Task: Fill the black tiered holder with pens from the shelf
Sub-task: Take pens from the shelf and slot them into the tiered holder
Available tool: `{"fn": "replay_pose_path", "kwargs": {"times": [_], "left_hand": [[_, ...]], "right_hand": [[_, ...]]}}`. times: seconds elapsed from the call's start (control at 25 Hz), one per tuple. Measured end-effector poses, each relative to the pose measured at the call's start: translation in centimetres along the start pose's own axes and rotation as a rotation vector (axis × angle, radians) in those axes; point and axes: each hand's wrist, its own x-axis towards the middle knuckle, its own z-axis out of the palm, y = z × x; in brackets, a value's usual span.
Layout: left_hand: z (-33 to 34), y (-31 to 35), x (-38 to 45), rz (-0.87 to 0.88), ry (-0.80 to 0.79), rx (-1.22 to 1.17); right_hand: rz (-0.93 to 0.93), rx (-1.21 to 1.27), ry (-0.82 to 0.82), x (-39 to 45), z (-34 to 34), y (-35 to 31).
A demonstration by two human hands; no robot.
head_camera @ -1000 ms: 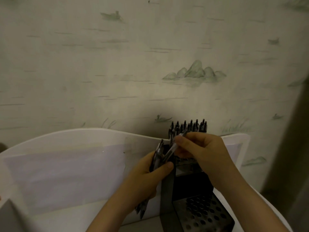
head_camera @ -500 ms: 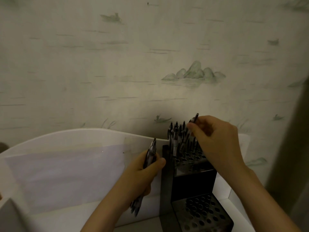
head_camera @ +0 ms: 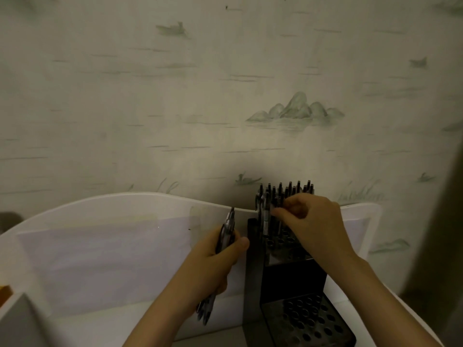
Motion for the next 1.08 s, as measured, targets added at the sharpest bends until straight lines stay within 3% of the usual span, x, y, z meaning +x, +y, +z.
{"fn": "replay_pose_path", "kwargs": {"times": [0.2, 0.32, 0.56, 0.76, 0.96, 1.08], "left_hand": [[0.6, -0.2, 0.1, 0.007, -0.021, 0.025], [0.9, -0.5, 0.4, 0.027, -0.014, 0.084], [2.6, -0.8, 1.0, 0.222, 0.031, 0.396], [3.5, -1.3, 1.2, 0.277, 0.067, 0.441], [3.9, -0.9, 1.3, 0.25, 0.056, 0.404], [3.3, -1.0, 1.2, 0.271, 0.11, 0.504]], "right_hand": [[0.037, 0.066, 0.017, -0.5, -0.5, -0.5], [-0.053, 0.077, 0.109, -1.8, -1.3, -1.8], [0.026, 0.249, -0.204, -4.1, -0.6, -3.9], [0.129, 0.378, -0.245, -4.3, -0.9, -3.3], [0.285, 0.579, -0.22, -3.5, -2.2, -3.2], [0.35, 0.666, -0.068, -2.0, -3.9, -2.9]]}}
